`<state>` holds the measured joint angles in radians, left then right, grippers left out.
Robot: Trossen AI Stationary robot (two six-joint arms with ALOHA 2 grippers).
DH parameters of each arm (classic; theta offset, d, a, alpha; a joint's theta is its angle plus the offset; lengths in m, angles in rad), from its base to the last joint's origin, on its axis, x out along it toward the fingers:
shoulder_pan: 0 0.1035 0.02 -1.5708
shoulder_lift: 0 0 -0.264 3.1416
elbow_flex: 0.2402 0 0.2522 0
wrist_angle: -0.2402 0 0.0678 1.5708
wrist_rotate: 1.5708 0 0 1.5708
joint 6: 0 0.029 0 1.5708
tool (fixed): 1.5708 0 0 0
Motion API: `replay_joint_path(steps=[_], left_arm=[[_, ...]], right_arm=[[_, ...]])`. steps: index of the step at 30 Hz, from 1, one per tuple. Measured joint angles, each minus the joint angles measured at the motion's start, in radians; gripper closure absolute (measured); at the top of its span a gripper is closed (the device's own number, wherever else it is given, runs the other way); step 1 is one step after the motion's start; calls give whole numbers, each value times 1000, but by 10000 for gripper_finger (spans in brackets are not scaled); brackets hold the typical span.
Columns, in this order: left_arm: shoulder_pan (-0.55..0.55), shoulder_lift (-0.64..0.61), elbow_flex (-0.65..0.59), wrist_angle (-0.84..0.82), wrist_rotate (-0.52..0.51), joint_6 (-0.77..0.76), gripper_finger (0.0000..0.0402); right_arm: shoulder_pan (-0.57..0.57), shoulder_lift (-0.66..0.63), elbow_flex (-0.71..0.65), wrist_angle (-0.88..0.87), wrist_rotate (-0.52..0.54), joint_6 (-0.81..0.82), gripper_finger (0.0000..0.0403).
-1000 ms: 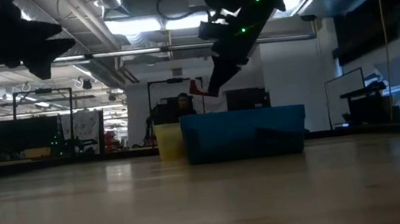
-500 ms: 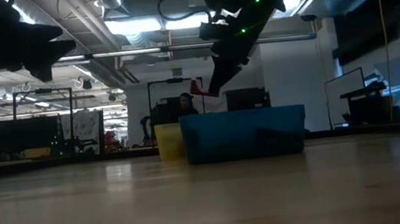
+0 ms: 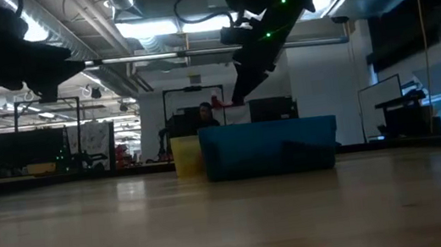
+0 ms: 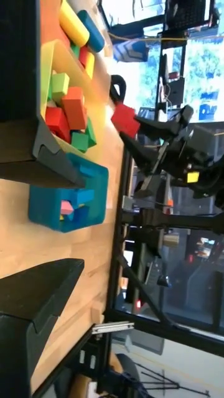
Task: Sort blocks by size
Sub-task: Put the red arch block into the yellow bin, then put the brown arch block into the yellow bin
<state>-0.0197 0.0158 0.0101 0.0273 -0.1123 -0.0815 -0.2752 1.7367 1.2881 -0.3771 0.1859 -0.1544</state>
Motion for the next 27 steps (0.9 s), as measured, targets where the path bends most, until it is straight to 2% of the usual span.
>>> replay_joint_path(steps=[5,11,13,16,21,27], left_arm=[[0,0,0,0,2,10,221],[0,0,0,0,2,10,221],[0,0,0,0,2,10,221],[0,0,0,0,2,10,221],[0,0,0,-1,2,10,221],[0,0,0,-1,1,10,221]], right_arm=[[0,0,0,8,76,0,181],[0,-2,4,-24,83,-9,135],[0,-11,29,-136,84,-9,129],[1,-39,98,-405,68,4,128],[35,-126,120,-751,-92,155,127],[216,-241,77,-959,-261,422,127]])
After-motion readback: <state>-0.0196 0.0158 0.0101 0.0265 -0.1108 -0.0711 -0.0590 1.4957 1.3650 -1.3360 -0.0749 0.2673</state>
